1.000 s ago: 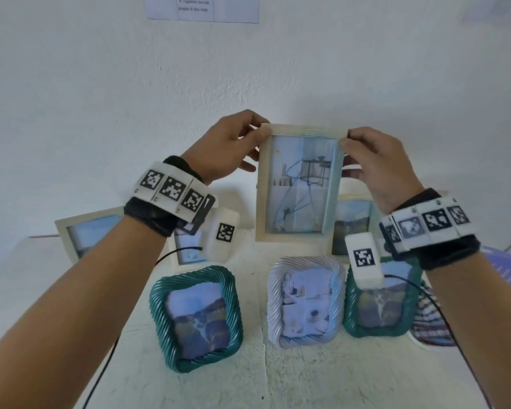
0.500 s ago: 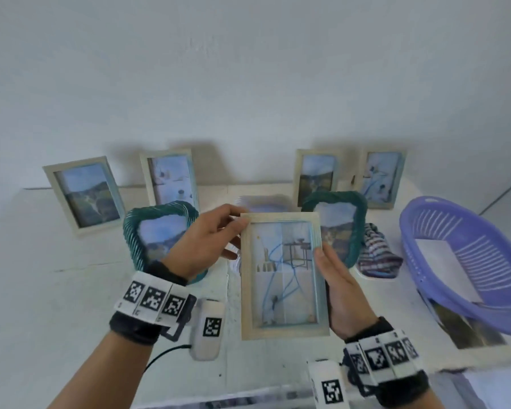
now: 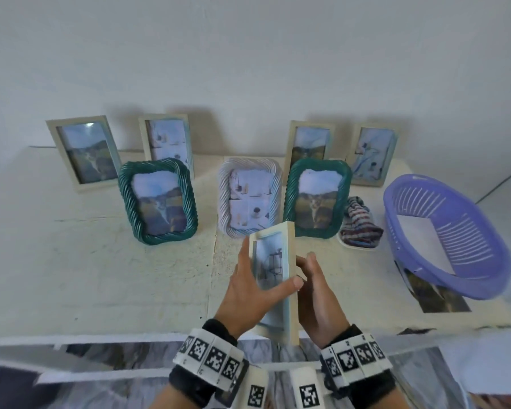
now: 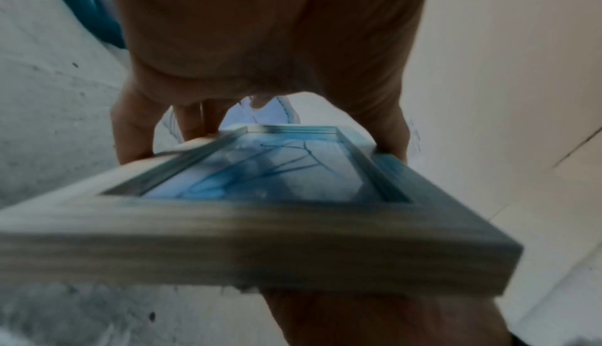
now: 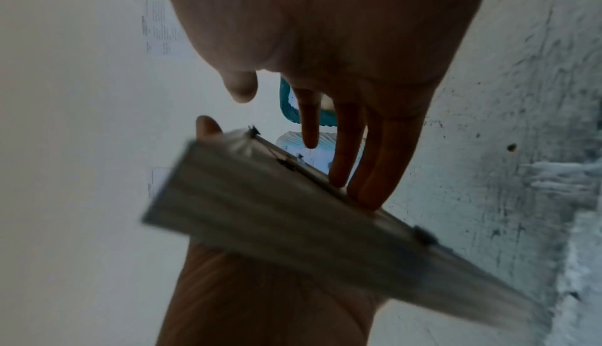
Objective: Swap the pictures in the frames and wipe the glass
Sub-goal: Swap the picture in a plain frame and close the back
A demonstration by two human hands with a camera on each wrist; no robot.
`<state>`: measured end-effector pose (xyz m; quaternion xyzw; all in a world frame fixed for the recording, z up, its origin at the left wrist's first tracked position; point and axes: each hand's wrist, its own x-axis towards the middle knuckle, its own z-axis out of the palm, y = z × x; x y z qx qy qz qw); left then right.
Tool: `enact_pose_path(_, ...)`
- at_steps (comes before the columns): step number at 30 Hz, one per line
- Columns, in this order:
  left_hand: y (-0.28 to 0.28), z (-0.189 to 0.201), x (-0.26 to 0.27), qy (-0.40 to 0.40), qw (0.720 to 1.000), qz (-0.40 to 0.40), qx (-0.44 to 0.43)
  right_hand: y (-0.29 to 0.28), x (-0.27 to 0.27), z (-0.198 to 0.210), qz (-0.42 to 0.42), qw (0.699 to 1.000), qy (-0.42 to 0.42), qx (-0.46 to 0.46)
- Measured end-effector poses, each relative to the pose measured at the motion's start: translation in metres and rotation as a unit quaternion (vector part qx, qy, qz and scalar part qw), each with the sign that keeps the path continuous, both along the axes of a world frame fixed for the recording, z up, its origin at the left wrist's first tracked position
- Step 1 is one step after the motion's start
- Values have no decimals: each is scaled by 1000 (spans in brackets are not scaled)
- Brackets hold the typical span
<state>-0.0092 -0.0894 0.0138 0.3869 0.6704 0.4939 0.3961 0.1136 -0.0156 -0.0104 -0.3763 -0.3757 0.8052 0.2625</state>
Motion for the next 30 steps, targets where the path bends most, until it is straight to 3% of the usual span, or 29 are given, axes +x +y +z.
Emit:
enact_pose_path(5,0,-12,2,-51,998,-27,2,10,3,-4,51,997,-42,26)
enact_pose_path(7,-3,-14,-2,-85,995,-33,27,15,4,0,33,997,-52,39)
enact_pose_path(10,-10,-22,-17,-134,988,24,69,25,9,-3,-33,990,-103,85)
enact_pose_path(13,-16,-30,-30,-157,979,103,84,32,19,-12,-46,972,-174,154)
enact_pose_path(17,-12,-64,-40,-8,992,123,-22,29,30,-24,14,916,-266,300)
enact_pose_path(21,-8,-80,-32,148,979,118,-79,25,34,-38,49,854,-327,402)
enact_pose_path(26,-9,-80,-23,206,972,88,-73,25,32,-50,79,770,-375,510)
enact_pose_path(30,-5,-88,-23,262,957,110,-66,23,27,-50,117,733,-399,538)
